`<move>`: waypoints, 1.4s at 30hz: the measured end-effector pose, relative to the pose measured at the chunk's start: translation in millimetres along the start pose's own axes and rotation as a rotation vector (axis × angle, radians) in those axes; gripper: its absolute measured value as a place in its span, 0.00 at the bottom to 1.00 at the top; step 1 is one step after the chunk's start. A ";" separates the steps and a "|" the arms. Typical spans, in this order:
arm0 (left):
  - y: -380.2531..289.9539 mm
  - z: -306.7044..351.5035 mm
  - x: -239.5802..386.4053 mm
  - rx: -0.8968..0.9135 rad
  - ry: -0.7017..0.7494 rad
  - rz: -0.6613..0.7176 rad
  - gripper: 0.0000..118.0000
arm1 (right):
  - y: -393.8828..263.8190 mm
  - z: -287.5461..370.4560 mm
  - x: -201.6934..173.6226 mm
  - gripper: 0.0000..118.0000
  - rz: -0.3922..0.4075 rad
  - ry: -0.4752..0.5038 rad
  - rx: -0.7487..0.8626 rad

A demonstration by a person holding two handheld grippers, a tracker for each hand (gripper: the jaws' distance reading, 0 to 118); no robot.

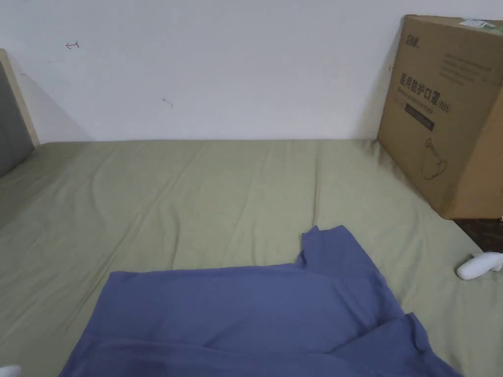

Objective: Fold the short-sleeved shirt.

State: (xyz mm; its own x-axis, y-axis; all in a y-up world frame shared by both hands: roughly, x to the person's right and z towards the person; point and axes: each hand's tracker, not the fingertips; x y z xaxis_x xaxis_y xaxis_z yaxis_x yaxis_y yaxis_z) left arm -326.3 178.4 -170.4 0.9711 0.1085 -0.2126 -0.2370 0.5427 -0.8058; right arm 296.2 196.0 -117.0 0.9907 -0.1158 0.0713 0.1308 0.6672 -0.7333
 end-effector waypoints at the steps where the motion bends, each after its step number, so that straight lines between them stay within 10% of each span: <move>1: -4.0 -3.4 -0.2 -0.011 0.002 0.009 0.09 | -4.2 -8.3 -0.2 0.02 0.008 -0.005 -0.031; 6: -9.8 -8.9 0.7 -0.006 0.009 0.019 0.13 | -9.6 -31.3 9.1 0.02 -0.033 -0.004 -0.104; 8: -6.5 -2.0 -1.2 0.020 0.030 0.030 0.43 | -7.3 -27.3 11.3 0.33 -0.027 -0.038 -0.082; 9: -4.1 2.1 -4.0 0.039 0.025 0.030 0.81 | -3.0 -22.6 11.5 0.69 0.002 -0.056 -0.055; 10: 0.3 9.1 -6.4 0.064 0.012 0.036 0.99 | 3.4 -15.3 11.2 0.81 0.005 -0.044 -0.025; 20: 94.1 119.3 68.4 0.599 -0.081 -0.032 0.93 | 134.4 56.0 -64.0 0.81 0.010 0.049 0.542; 23: 113.3 121.0 94.2 0.717 -0.048 -0.112 0.53 | 155.4 53.6 -92.5 0.60 0.040 0.070 0.587; 25: 119.6 110.3 113.0 0.710 0.019 -0.177 0.03 | 162.8 40.0 -106.5 0.04 0.047 0.109 0.575; 36: 199.0 -20.1 94.9 0.231 -0.156 -0.094 0.00 | 176.2 -43.9 -134.2 0.00 0.114 0.112 0.444; 38: 216.7 -56.4 88.7 0.115 -0.127 -0.074 0.18 | 181.2 -61.3 -130.9 0.00 0.119 0.106 0.403; 41: 233.3 -108.6 77.6 0.000 -0.048 -0.080 1.00 | 185.2 -88.1 -125.3 0.00 0.117 0.094 0.355; 42: 232.3 -120.0 75.3 -0.058 -0.036 -0.080 0.96 | 186.9 -96.7 -123.1 0.00 0.118 0.088 0.336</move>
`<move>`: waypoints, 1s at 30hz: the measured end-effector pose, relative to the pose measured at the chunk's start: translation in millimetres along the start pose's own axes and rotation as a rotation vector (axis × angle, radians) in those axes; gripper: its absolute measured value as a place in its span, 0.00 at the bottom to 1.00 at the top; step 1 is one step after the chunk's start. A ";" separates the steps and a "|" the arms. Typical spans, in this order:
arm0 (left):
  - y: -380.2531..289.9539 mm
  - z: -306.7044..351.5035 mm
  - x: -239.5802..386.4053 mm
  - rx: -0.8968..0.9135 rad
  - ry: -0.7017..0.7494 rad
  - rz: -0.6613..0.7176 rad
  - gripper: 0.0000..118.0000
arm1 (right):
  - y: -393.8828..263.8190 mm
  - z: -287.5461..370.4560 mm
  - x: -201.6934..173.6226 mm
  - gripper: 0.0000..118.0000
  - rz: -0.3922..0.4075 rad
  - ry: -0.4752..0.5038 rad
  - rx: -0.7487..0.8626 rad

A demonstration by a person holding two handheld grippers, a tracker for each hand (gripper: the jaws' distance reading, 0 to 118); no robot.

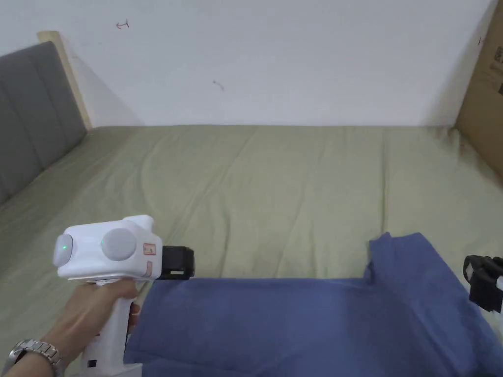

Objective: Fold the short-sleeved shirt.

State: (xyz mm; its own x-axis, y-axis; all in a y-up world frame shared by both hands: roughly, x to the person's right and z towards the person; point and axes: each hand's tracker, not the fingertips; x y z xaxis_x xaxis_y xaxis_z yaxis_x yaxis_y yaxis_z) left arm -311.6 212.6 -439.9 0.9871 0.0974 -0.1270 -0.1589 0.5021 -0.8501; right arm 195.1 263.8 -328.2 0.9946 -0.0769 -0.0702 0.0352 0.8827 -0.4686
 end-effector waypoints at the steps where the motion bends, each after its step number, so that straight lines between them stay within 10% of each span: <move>1: 6.4 -17.1 0.4 0.031 -0.002 0.015 0.93 | -2.5 -9.3 3.4 0.00 0.001 -0.002 -0.020; 6: 5.8 -60.4 -7.4 -0.058 0.043 0.100 0.89 | -11.5 -53.3 17.4 0.00 0.009 -0.021 -0.127; 8: 0.0 -72.8 -11.7 -0.110 0.029 0.132 0.63 | -13.4 -69.0 25.5 0.06 -0.008 -0.007 -0.156; 11: -11.4 -63.7 -5.7 -0.040 0.038 0.097 0.52 | -13.0 -91.5 40.0 0.93 -0.038 -0.030 -0.230; 12: -13.4 -57.5 -4.6 -0.026 0.040 0.090 0.34 | -13.4 -103.8 45.0 0.97 -0.033 -0.045 -0.275; 14: -9.2 -59.7 -9.6 0.014 0.026 0.043 0.02 | -10.6 -124.1 55.7 0.97 -0.017 -0.076 -0.319; 21: -10.4 -37.2 1.4 0.060 -0.002 0.049 0.02 | -13.6 -190.9 84.7 0.92 -0.102 -0.096 -0.579; 22: -10.9 -35.3 1.2 0.059 -0.004 0.049 0.02 | -15.4 -187.7 74.4 0.83 -0.077 -0.106 -0.628; 24: -12.2 -31.1 0.4 0.056 -0.008 0.054 0.02 | -23.0 -186.3 66.6 0.32 -0.046 -0.080 -0.638; 27: -12.9 -25.1 -0.1 0.056 -0.010 0.048 0.02 | -20.4 -172.0 54.0 0.04 0.003 -0.055 -0.574; 30: -12.7 -8.9 -0.9 0.064 -0.005 0.035 0.02 | -9.9 -154.1 51.1 0.04 0.039 -0.028 -0.540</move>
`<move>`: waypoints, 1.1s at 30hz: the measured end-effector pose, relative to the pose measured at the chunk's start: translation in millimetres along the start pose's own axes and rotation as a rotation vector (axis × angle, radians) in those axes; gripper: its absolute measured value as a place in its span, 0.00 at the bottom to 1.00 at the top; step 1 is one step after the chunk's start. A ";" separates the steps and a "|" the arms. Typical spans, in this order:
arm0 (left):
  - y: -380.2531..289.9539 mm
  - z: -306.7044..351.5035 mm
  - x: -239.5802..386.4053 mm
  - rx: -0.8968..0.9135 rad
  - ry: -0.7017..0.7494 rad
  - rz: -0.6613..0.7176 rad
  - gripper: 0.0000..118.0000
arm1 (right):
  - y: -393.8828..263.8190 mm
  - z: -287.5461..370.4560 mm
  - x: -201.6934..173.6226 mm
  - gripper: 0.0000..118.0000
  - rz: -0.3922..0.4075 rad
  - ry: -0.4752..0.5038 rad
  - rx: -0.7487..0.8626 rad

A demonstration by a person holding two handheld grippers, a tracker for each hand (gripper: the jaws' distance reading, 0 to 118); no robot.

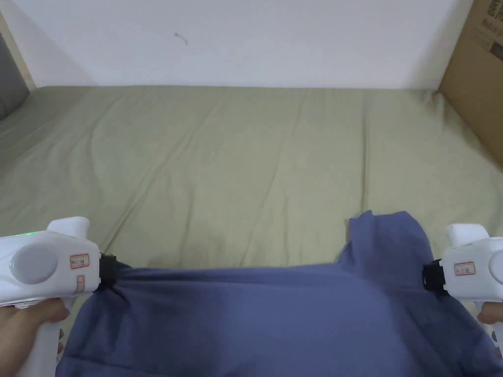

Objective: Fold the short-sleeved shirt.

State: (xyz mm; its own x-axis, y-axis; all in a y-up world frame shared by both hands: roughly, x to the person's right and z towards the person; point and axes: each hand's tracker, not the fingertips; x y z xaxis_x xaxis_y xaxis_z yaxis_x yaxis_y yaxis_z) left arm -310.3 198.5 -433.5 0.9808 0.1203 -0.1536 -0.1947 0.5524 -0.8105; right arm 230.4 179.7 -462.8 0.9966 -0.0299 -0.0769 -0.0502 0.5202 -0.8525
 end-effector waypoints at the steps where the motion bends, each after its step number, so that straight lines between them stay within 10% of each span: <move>1: 0.9 8.8 -0.8 0.007 -0.002 -0.001 0.02 | 0.0 14.2 1.5 0.04 0.002 -0.010 0.027; 17: -129.4 157.3 -41.7 0.025 -0.079 -0.078 0.02 | -164.4 217.4 -0.2 0.04 0.100 -0.021 0.185; 28: -216.4 114.5 -58.4 -0.076 -0.020 -0.073 0.04 | -265.4 162.2 13.8 0.04 -0.100 0.034 0.025; 30: -213.2 117.4 -59.2 -0.045 0.004 -0.046 0.33 | -265.8 161.4 13.8 0.09 -0.115 0.031 0.035; 32: -208.0 125.9 -61.1 -0.015 0.035 -0.062 0.88 | -261.2 172.9 9.8 0.47 -0.089 -0.020 0.095; 33: -203.3 130.6 -61.1 0.001 0.041 -0.070 1.00 | -255.8 179.9 7.5 0.70 -0.080 -0.018 0.117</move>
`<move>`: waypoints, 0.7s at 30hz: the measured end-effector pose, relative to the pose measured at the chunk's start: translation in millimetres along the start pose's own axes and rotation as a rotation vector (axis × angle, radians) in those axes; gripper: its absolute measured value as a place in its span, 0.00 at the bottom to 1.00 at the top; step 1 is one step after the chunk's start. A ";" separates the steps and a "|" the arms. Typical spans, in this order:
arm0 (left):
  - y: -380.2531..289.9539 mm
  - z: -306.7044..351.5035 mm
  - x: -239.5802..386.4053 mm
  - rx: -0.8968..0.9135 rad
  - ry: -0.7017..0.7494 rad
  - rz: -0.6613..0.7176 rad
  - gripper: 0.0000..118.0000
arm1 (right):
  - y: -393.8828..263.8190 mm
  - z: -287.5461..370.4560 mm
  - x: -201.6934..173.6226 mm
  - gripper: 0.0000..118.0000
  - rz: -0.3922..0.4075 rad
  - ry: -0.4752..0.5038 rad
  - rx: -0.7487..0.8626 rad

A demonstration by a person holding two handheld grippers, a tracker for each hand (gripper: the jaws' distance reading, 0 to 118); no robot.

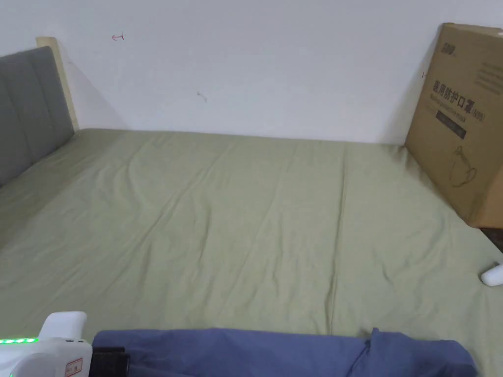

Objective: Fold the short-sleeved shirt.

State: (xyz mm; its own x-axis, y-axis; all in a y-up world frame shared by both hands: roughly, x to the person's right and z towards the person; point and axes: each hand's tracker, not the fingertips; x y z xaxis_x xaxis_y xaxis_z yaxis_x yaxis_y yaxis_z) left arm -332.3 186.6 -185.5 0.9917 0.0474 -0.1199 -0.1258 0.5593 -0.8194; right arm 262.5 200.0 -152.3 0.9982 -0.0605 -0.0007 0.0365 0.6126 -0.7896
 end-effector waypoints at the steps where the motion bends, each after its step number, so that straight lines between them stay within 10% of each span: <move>1: 6.5 11.6 0.6 0.058 0.016 -0.004 0.96 | 7.8 8.5 -3.6 0.77 -0.003 0.010 0.049; 11: 97.8 118.2 73.9 0.653 -0.072 0.000 0.93 | 119.4 76.5 -108.2 0.80 -0.015 0.029 0.725; 15: 97.8 127.5 98.9 0.744 -0.044 -0.063 0.54 | 131.1 72.0 -152.9 0.71 0.005 0.052 0.807; 17: 94.5 122.2 101.5 0.724 -0.046 -0.065 0.19 | 129.7 67.0 -170.8 0.46 0.011 0.068 0.800; 18: 93.9 115.3 97.4 0.680 -0.089 -0.047 0.00 | 127.7 64.0 -180.2 0.05 0.010 0.063 0.802; 21: 92.2 88.6 67.3 0.518 -0.233 0.108 0.00 | 120.3 58.8 -195.0 0.00 0.021 0.112 0.789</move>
State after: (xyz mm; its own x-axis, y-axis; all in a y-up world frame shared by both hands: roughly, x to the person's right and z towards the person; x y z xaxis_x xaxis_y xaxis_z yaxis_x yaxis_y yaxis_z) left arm -274.7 314.7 -219.5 0.9614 0.2748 -0.0125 -0.2544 0.8708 -0.4207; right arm 75.1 331.9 -211.1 0.9898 -0.0956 -0.1059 0.0826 0.9892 -0.1212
